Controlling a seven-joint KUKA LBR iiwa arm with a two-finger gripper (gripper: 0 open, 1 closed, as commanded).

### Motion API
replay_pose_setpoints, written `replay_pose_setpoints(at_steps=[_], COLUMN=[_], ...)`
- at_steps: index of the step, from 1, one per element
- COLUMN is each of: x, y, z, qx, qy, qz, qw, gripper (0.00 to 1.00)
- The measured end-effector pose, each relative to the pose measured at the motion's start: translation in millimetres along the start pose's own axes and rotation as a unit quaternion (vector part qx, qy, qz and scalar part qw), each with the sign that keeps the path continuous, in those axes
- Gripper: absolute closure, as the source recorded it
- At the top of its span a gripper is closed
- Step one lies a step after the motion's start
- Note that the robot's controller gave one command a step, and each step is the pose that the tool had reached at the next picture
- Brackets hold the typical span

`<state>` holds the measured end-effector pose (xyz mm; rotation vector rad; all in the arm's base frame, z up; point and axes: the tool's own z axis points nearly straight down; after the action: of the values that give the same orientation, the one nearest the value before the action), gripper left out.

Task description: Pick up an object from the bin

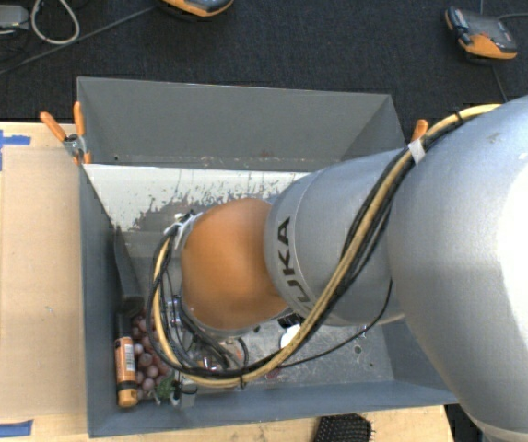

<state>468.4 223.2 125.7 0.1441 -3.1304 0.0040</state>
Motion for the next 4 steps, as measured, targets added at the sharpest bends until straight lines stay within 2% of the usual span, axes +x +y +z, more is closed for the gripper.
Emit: replay_pose_setpoints(at_steps=[1,2,3,4], x=[-14.2,-22.6,-13.3,-13.2], y=[10,11,3,3], z=[33,64,55,55], qx=[-0.001,-0.003,-0.001,-0.001], qy=[-0.0062,-0.0177,-0.0123,-0.0122], qz=[-0.099,-0.118,-0.132,-0.131], qw=[0.9951,0.9929,0.9912,0.9913], gripper=[0.0,0.0,1.0,1.0])
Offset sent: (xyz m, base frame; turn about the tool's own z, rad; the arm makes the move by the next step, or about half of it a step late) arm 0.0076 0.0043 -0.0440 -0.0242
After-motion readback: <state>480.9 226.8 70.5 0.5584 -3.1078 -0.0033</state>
